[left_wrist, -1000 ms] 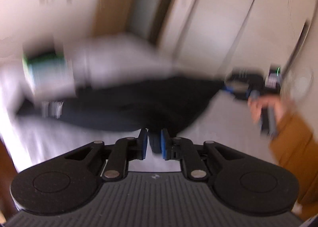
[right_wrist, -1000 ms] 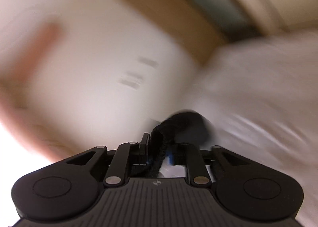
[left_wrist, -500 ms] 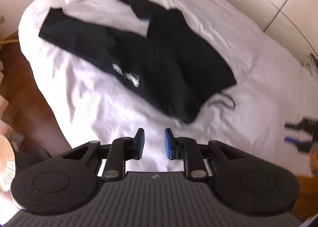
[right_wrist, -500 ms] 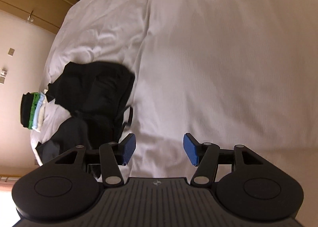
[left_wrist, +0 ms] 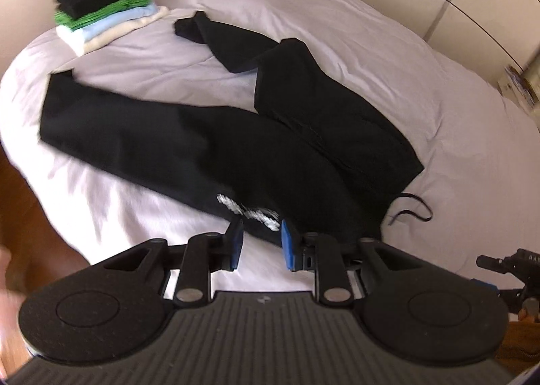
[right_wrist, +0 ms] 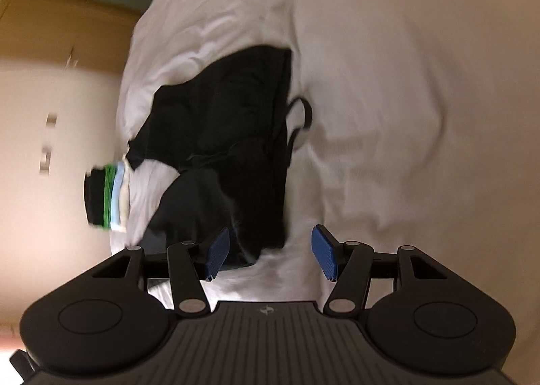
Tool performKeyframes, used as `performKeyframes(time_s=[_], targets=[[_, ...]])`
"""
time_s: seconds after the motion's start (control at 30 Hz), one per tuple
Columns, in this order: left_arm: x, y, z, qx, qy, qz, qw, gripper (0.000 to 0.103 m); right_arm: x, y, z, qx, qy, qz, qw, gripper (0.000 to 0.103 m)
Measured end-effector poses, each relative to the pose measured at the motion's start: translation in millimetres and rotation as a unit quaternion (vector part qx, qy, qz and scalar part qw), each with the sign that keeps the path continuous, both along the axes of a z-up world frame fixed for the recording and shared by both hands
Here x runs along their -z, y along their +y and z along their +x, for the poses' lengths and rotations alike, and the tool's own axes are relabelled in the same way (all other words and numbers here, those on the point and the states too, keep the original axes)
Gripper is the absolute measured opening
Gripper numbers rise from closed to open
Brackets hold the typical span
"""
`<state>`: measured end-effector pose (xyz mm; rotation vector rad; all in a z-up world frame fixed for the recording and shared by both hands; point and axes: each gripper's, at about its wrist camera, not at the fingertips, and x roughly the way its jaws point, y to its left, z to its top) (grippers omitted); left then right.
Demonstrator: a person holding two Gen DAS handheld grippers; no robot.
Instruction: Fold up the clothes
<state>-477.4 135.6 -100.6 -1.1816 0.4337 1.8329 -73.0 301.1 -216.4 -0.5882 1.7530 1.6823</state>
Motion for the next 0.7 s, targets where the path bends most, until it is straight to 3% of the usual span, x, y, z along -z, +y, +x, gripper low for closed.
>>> performKeyframes(time_s=[0.1,0.17,0.23,0.37,0.47,0.7], targets=[[14,20,-52,0.062,-0.014,-0.016,0.9978,0.02,25,-36,-19,0.101,0.025,-0.029,0.994,0.057],[24,34,-82,0.107,-0.022,-0.038,0.9933,0.02,44,-67,-32,0.188,0.049,-0.054,0.979,0.058],[31,44,-108,0.15,-0.031,-0.048,0.9871,0.02,62,-99,-46,0.274,0.075,-0.077,0.956,0.058],[50,60,-148,0.218,-0.051,-0.057,0.9731,0.025,95,-164,-88,0.417,0.134,-0.108,0.892,0.06],[77,73,-164,0.241,-0.053,-0.075,0.9662,0.025,111,-187,-114,0.464,0.147,-0.101,0.868,0.06],[118,84,-175,0.243,-0.08,-0.065,0.9646,0.025,146,-188,-140,0.517,0.16,-0.054,0.839,0.059]])
